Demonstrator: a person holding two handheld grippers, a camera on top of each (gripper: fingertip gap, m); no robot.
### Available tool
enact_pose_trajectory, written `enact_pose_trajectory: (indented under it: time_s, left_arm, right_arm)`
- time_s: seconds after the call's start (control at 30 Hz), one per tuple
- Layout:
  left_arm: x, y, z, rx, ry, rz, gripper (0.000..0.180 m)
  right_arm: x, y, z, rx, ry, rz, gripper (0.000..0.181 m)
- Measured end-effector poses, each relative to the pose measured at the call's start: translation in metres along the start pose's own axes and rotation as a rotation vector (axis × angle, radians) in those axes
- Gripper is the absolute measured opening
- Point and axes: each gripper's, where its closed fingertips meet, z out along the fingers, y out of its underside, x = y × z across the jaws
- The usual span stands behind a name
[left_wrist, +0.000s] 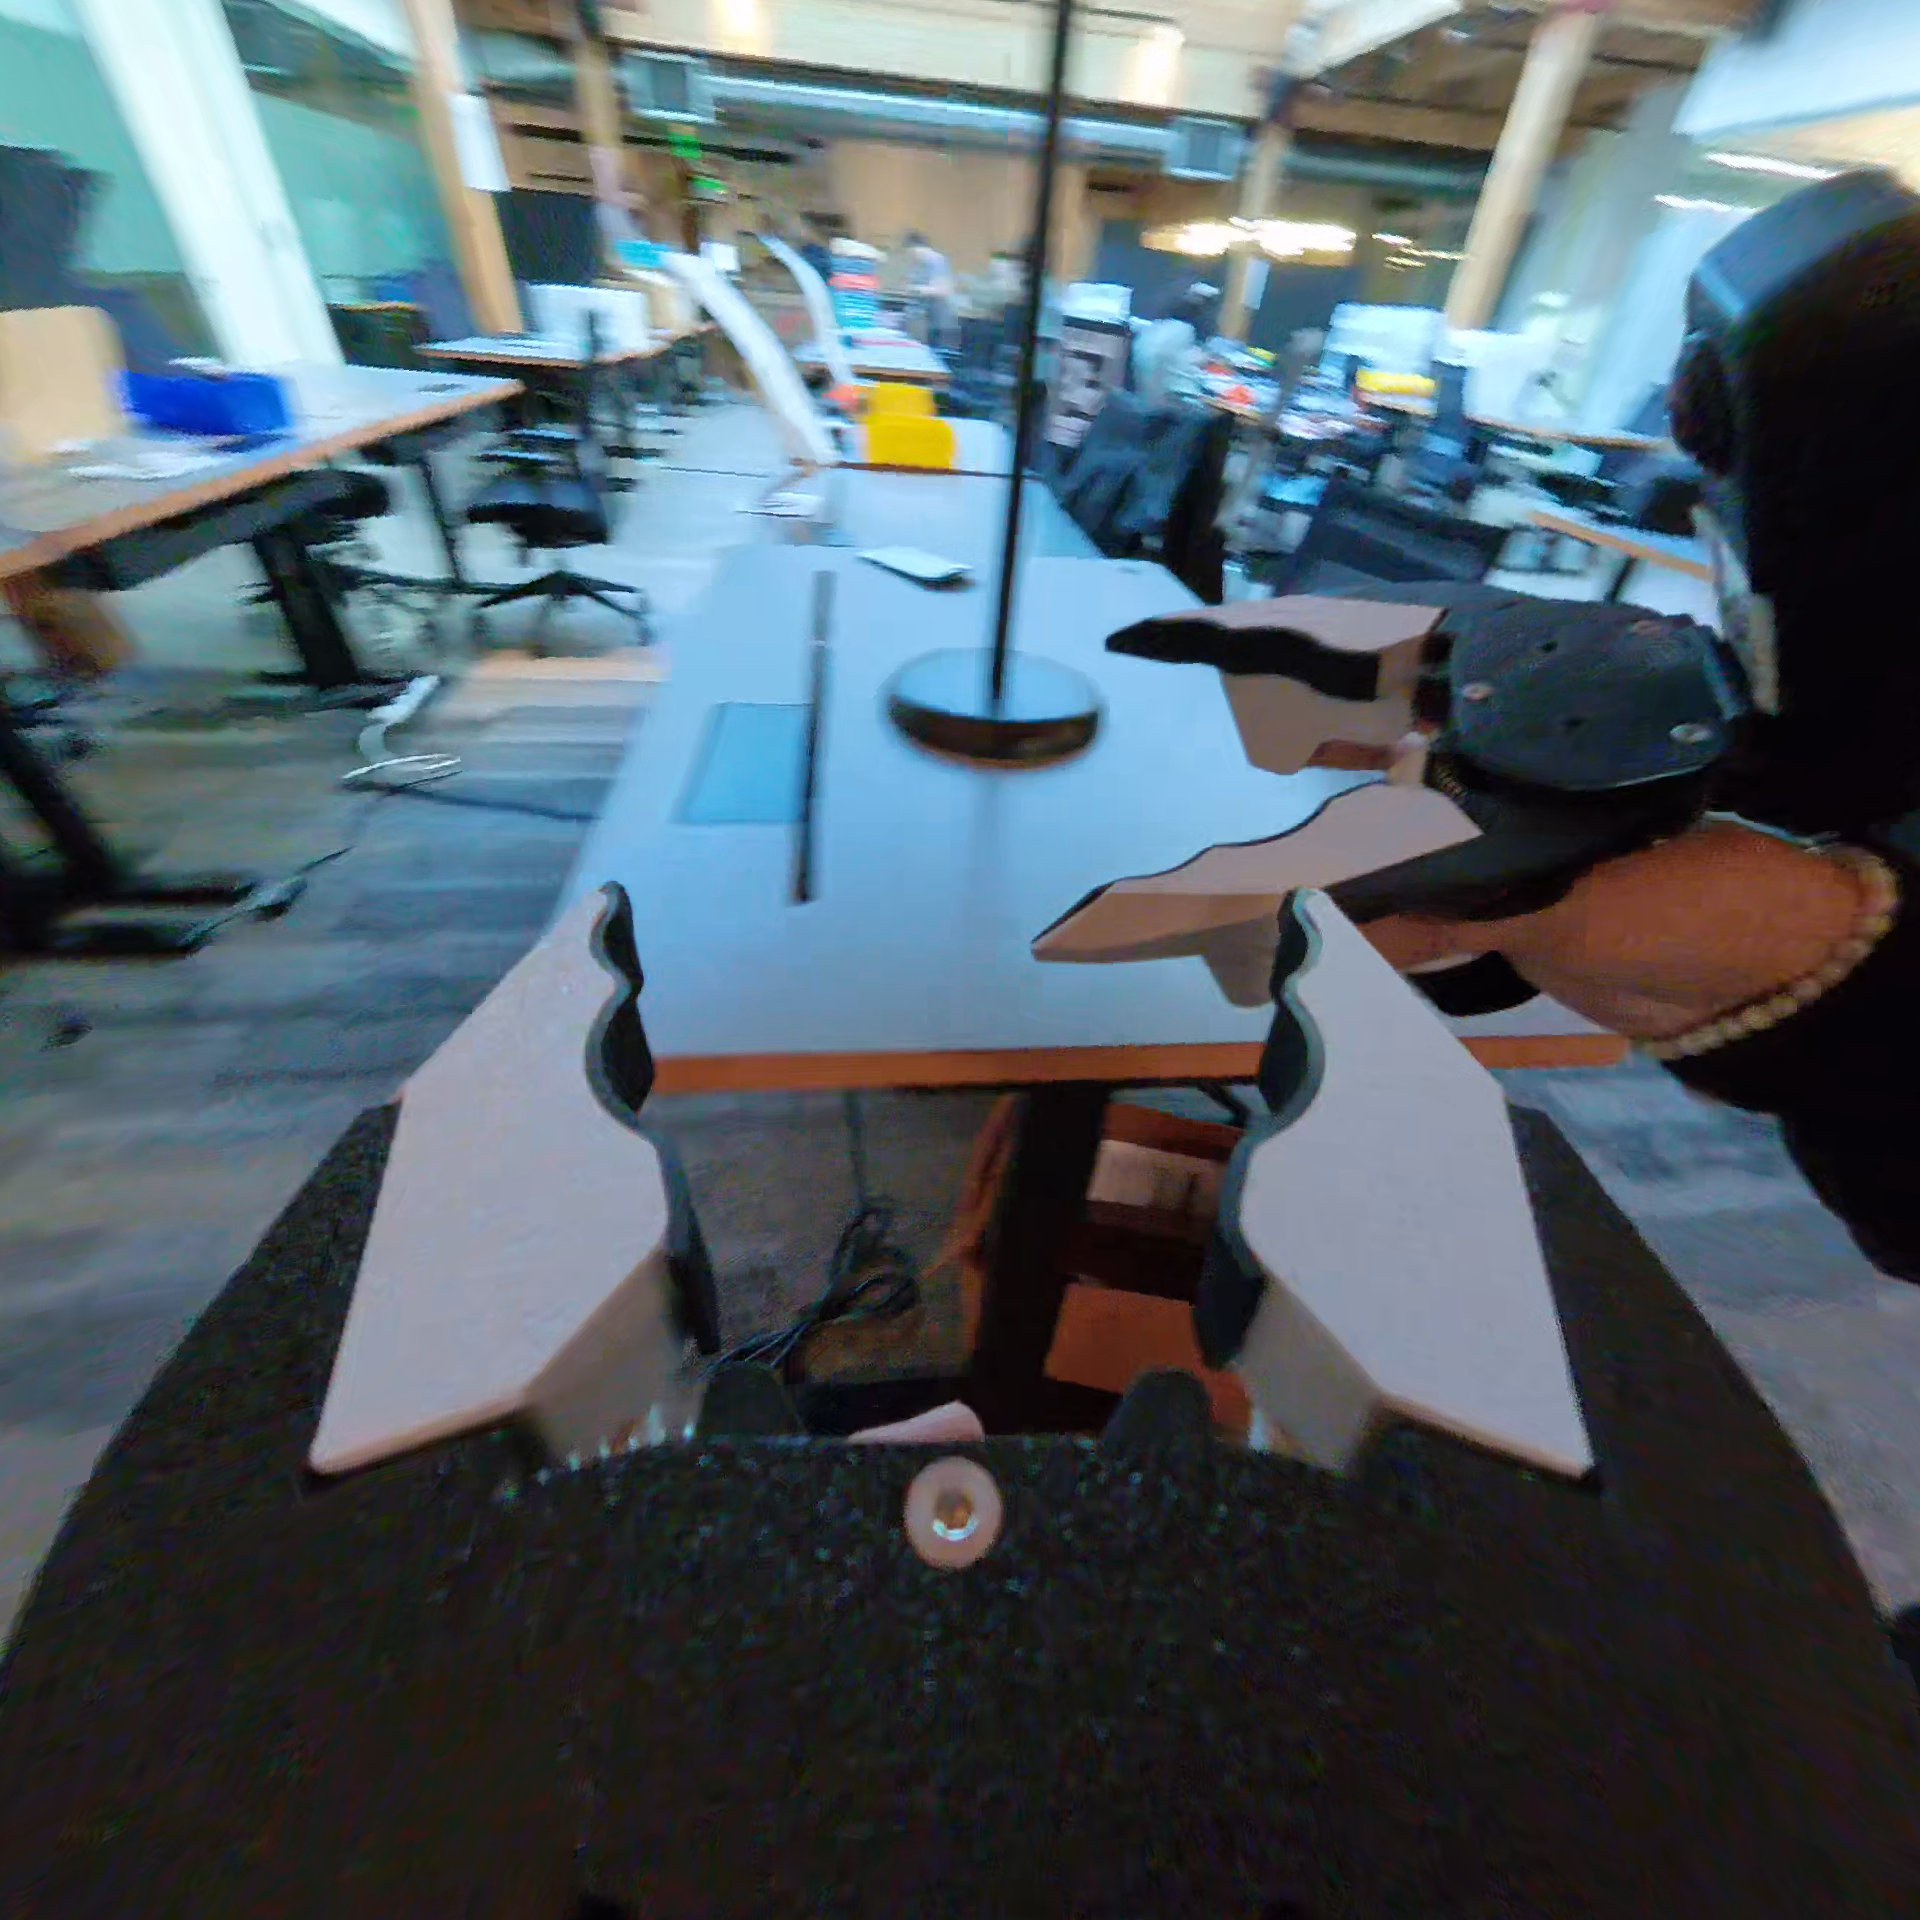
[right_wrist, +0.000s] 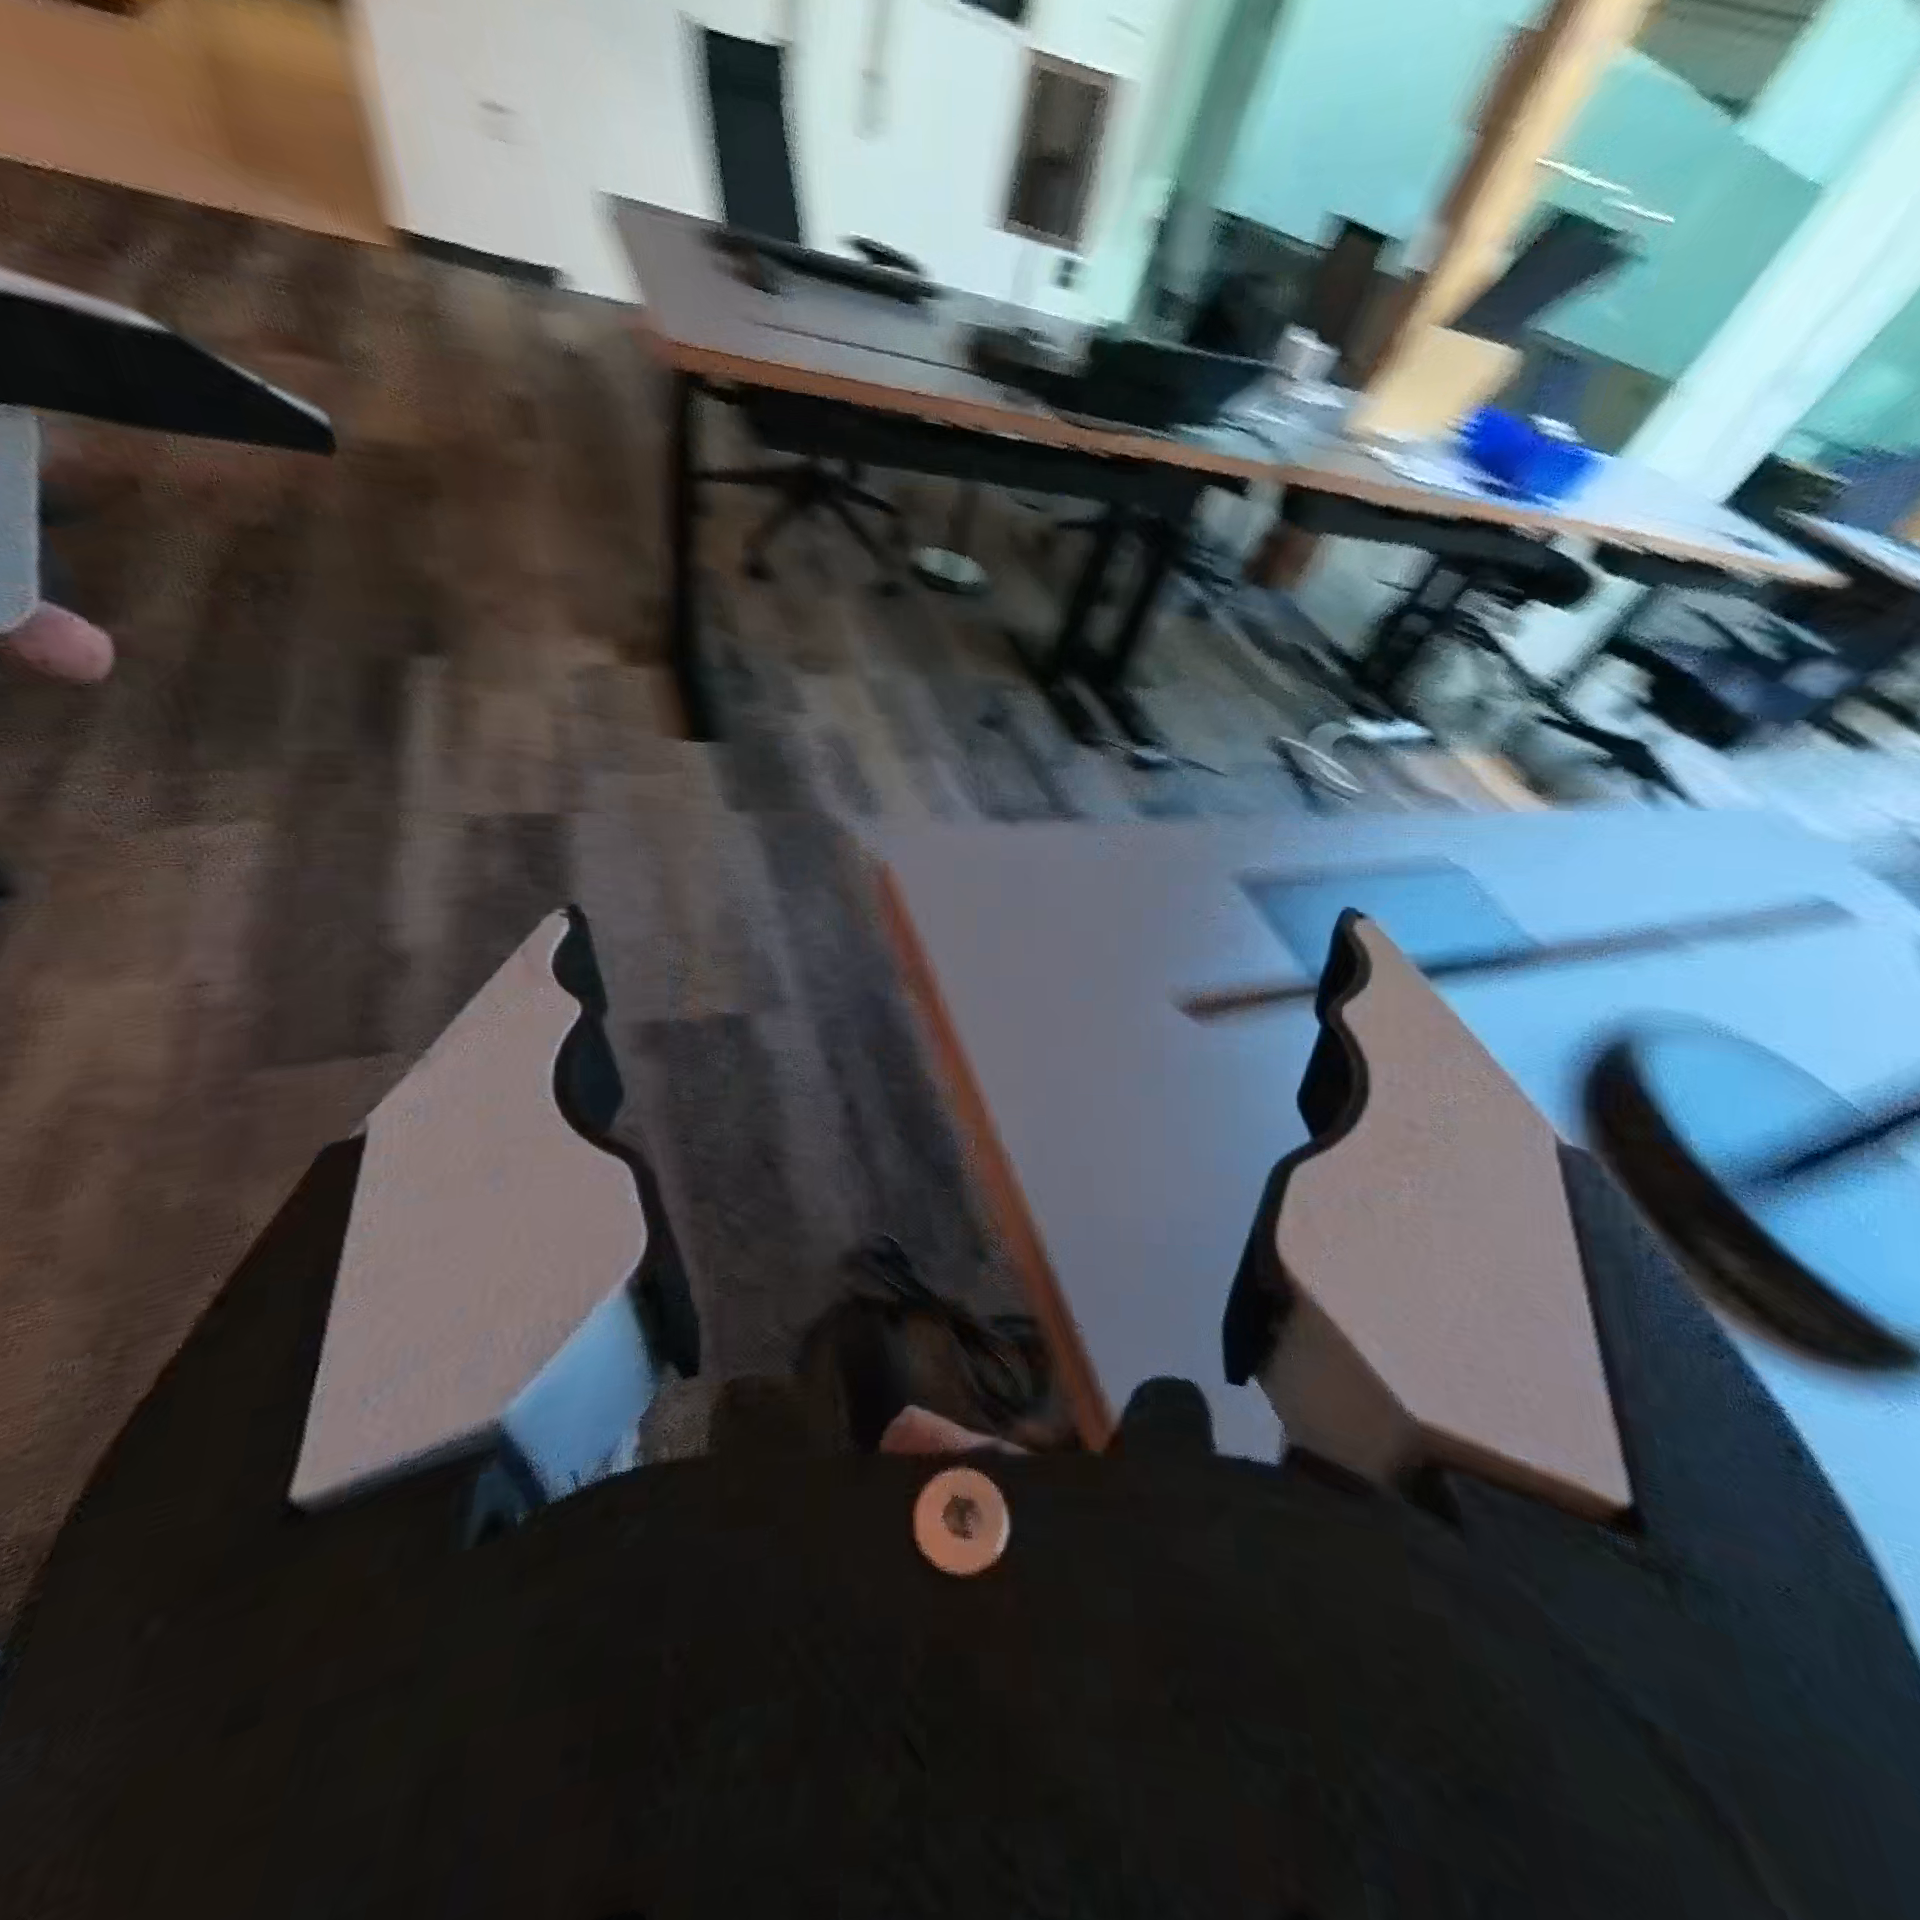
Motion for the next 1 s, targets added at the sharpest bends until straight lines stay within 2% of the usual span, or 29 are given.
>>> enact_pose_trajectory:
  time_s: [0.27, 0.5, 0.73, 0.9, 1.0]
  left_arm:
    - [-0.187, 0.019, -0.253, 0.011, -0.571, -0.103, 0.122]
    - [-0.288, 0.045, -0.404, 0.043, -0.955, -0.161, 0.120]
    - [-0.435, 0.059, -0.464, 0.042, -1.053, -0.214, 0.121]
    - [-0.556, 0.034, -0.464, 0.066, -0.981, -0.357, 0.121]
    - [-0.623, 0.016, -0.475, 0.105, -0.986, -0.366, 0.120]
  right_arm:
    - [-0.312, -0.120, 0.153, 0.060, -0.561, -0.147, 0.132]
    - [-0.505, -0.165, 0.238, 0.047, -0.854, -0.244, 0.131]
    - [-0.641, -0.214, 0.381, 0.072, -0.934, -0.315, 0.131]
    - [-0.724, -0.268, 0.483, 0.073, -0.918, -0.388, 0.130]
    - [-0.757, -0.306, 0.538, 0.101, -0.872, -0.409, 0.129]
